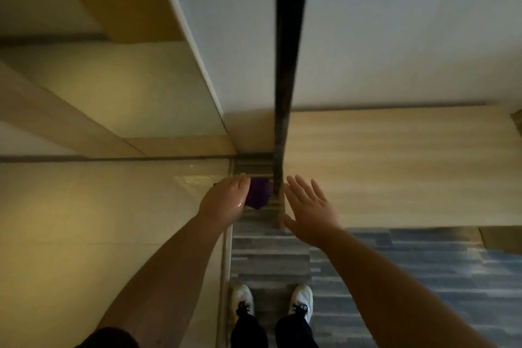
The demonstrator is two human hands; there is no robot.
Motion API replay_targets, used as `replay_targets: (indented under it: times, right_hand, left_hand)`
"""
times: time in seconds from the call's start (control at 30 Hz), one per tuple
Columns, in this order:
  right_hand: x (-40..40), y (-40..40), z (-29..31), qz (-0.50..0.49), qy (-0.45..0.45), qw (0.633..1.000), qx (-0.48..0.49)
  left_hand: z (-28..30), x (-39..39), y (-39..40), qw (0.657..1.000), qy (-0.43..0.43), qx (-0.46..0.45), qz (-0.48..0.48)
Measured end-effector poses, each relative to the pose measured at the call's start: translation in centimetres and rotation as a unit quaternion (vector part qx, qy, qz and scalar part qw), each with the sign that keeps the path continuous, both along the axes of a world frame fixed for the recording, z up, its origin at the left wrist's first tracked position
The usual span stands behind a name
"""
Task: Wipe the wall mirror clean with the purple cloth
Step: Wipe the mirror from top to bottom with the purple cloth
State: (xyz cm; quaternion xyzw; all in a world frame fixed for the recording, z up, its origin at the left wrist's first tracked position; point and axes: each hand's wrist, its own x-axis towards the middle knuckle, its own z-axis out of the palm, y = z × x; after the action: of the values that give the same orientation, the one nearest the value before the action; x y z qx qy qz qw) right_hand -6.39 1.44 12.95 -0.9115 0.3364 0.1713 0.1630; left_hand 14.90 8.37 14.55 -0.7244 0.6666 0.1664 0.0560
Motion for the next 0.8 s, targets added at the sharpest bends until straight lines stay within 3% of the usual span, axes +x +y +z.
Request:
replay_targets:
  times: [0.37,0.57,0.8]
  right_hand:
    - [20.7,-0.4,10.4,0.079,-0.085,0.987,-0.114]
    - [30.4,-1.9,16.3,0.060,-0.118,0.974,-0.183]
    - [39.1,-3.8,23.7,0.053,-0.181,0.949,-0.252]
  left_hand:
    - [10.4,17.9,6.0,0.979,-0.019,-0.112,0.171]
    - [15.6,28.6,6.5,0.964,-0.051,-0.174,0.196]
    - [22.6,36.0,4.2,0.939,-0.056,-0.300,0.158]
